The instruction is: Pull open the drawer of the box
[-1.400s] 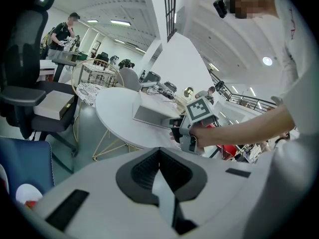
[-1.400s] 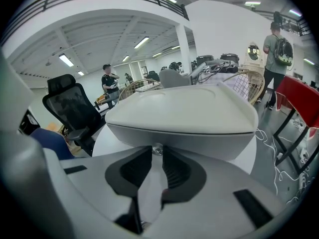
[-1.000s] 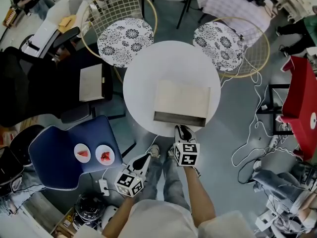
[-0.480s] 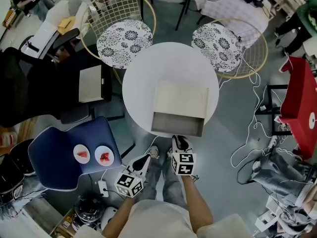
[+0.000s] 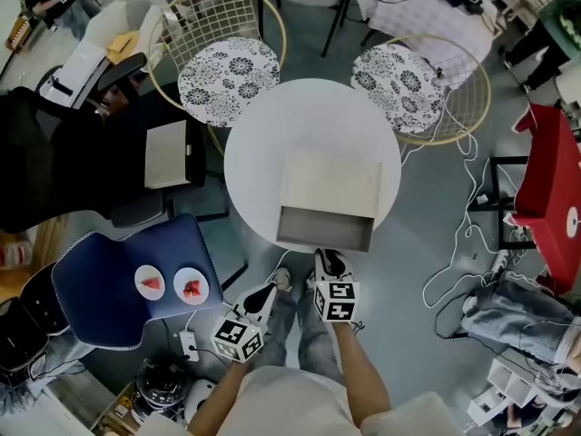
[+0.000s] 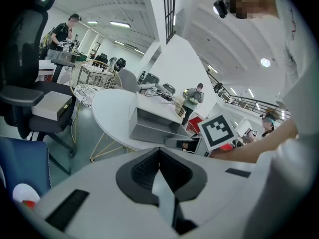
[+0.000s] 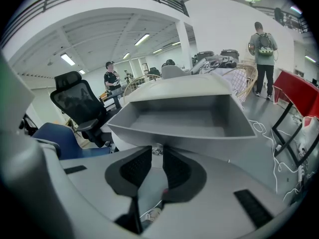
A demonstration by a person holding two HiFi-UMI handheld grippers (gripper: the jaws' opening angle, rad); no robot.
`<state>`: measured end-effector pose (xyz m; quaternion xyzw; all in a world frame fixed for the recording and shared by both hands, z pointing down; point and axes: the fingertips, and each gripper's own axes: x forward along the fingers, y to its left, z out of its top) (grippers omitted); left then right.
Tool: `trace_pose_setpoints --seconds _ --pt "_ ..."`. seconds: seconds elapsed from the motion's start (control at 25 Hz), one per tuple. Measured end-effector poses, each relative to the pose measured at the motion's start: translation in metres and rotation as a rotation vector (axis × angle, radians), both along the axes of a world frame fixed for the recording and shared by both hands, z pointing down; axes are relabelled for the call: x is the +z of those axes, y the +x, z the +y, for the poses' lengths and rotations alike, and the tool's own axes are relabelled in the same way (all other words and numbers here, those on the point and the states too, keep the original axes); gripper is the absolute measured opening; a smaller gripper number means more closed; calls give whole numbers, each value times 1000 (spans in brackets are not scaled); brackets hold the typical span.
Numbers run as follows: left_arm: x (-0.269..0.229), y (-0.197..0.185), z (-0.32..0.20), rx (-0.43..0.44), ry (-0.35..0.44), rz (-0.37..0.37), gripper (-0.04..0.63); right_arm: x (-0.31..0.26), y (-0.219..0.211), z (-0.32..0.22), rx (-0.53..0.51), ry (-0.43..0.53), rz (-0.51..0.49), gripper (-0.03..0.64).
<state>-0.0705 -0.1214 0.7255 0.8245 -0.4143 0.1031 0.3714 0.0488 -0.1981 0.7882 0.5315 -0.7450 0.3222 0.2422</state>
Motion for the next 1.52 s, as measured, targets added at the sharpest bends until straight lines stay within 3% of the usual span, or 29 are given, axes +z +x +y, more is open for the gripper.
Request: trace_pose_setpoints --seconds 0.08,0.2,0.64,0.72,0.8,0.88,1.2,1.52 --pt "-1 0 0 0 1 0 12 0 -2 1 -9 -5 -20 80" --pt "-1 2 0 1 3 0 12 2 -2 6 -19 -20 -36 169" --pt "-16 16 -1 16 30 6 12 -11 2 23 -42 -28 -50 169" --pt "-22 22 -4 19 44 7 12 -19 6 23 -44 -9 -41 146" --pt "-29 28 -6 23 64 8 12 -28 12 21 -40 23 -23 55" --pt "-36 33 -8 27 83 8 12 -40 16 19 -39 53 -28 21" --pt "-84 62 -19 46 185 3 12 -98 39 16 -41 145 -51 17" --pt "-149 103 -44 41 338 -5 12 -175 63 2 -87 319 -72 17"
